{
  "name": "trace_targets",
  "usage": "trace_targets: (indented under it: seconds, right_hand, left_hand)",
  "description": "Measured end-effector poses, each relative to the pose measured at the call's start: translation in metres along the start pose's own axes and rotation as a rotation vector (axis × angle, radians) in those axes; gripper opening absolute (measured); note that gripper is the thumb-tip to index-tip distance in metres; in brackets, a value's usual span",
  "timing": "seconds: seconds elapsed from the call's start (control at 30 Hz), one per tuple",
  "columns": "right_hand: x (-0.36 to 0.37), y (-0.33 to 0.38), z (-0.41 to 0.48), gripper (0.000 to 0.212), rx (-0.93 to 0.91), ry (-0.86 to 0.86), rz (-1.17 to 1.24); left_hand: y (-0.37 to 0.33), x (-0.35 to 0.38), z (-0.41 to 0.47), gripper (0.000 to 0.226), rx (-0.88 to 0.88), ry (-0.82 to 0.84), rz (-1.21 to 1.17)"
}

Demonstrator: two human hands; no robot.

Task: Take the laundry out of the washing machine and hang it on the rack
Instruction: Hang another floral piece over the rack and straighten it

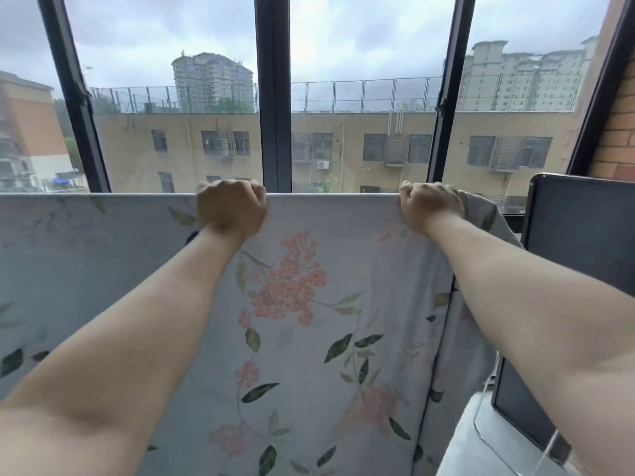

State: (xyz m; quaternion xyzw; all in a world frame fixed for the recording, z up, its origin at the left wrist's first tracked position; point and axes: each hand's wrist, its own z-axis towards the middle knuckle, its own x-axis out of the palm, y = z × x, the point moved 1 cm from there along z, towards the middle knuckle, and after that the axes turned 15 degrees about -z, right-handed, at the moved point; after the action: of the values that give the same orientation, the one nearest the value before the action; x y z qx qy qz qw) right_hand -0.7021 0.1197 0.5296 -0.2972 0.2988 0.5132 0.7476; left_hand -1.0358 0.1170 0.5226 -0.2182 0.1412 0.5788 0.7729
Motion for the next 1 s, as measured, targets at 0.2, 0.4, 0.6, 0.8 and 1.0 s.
trace_targets:
  seconds: [0.2,0.4,0.6,0.8,1.0]
  right_hand:
    - [-0.005,0.016,-0.005,0.066,-0.078,-0.011,0.054]
    - [-0.005,-0.011,-0.004,0.064,-0.113,0.015,0.081]
    - [-0.001,-0.026,0.000,0.066,-0.167,-0.005,0.093]
    - [0.013,-0.039,0.003,0.066,-0.165,-0.103,0.132]
    - [0.020,-0.058,0.007,0.055,-0.132,-0.054,0.227]
  left_hand:
    - [-0.139,0.030,-0.004,0.050,0.149,0.190,-0.135]
    - [-0.172,0.043,-0.011,0.052,0.126,0.160,-0.079]
    - [-0.159,0.046,-0.008,0.057,0.088,0.096,-0.076]
    - [-0.170,0.050,-0.006,0.058,0.061,0.098,-0.077]
    - [-0.177,0.060,-0.006,0.052,0.062,0.044,-0.110]
